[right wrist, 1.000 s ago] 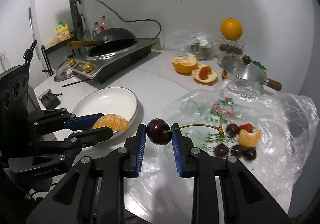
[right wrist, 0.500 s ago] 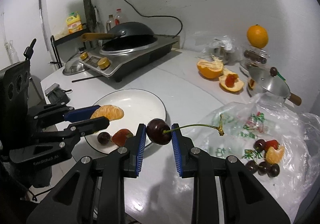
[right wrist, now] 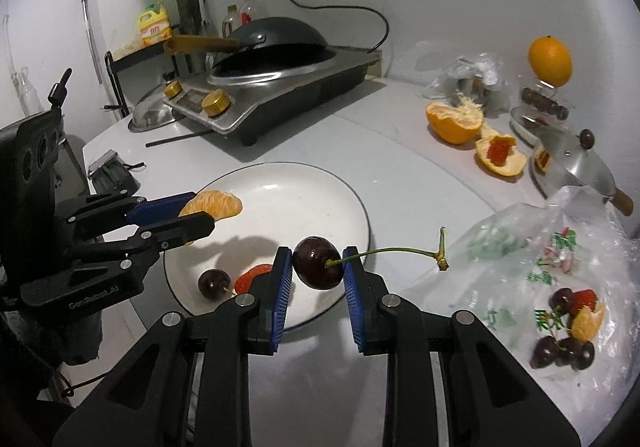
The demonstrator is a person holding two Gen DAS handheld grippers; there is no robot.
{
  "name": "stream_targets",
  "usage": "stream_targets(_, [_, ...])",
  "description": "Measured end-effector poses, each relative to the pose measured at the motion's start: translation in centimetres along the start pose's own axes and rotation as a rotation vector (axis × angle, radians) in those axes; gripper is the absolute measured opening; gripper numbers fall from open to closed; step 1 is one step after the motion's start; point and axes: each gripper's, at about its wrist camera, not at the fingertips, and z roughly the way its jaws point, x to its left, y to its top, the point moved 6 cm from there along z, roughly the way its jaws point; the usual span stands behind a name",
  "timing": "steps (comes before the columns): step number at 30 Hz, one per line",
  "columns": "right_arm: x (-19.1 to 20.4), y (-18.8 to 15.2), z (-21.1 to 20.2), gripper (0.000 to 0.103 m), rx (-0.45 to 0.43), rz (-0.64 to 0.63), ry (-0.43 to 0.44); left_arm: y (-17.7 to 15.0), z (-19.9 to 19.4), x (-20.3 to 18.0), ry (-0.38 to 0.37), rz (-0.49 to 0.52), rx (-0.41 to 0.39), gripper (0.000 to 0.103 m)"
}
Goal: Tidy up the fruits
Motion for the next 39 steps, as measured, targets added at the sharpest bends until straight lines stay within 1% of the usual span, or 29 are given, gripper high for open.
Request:
stream_targets(3, [0.3,-0.1,1.1,0.027,0.018,0.001,0.005,-0.2,0.4,0.4,0.011,0.005,0.005,0.024])
stream_targets(10, [0.6,-0.3,3.4,0.027,0.054,0.011,0.009,-0.7,1.4,0.9,0.001,0.008,0.027,0.024])
stream_targets(16, [0.9,-0.5,4.4,0.027,0.071,0.017,0.006,-1.0,1.7,1.5,-0.007,-0.005,0.049,0.026])
stream_targets(22, [0.9,-0.5,4.4,0.027,0.073,0.024,0.005,-1.3,2.0,1.5,0.003,-0.001,0.072,0.026])
stream_targets(31, [0.8,-0.8,3.6,0.028,0.068,0.024,0.000,-1.0,1.5,1.3,0.024,0.002,0.066,0.029])
stream_targets(33, [0.8,-0.8,3.2,0.035,0.058,0.029,0.003,-0.9,1.3,1.3,0.028,0.004,0.062,0.029])
stream_targets(39, [0.5,-0.9,1.9,0.036,0.038,0.031,0.004,-0.9,0.9,0.7,0.045,0.005,0.060,0.030])
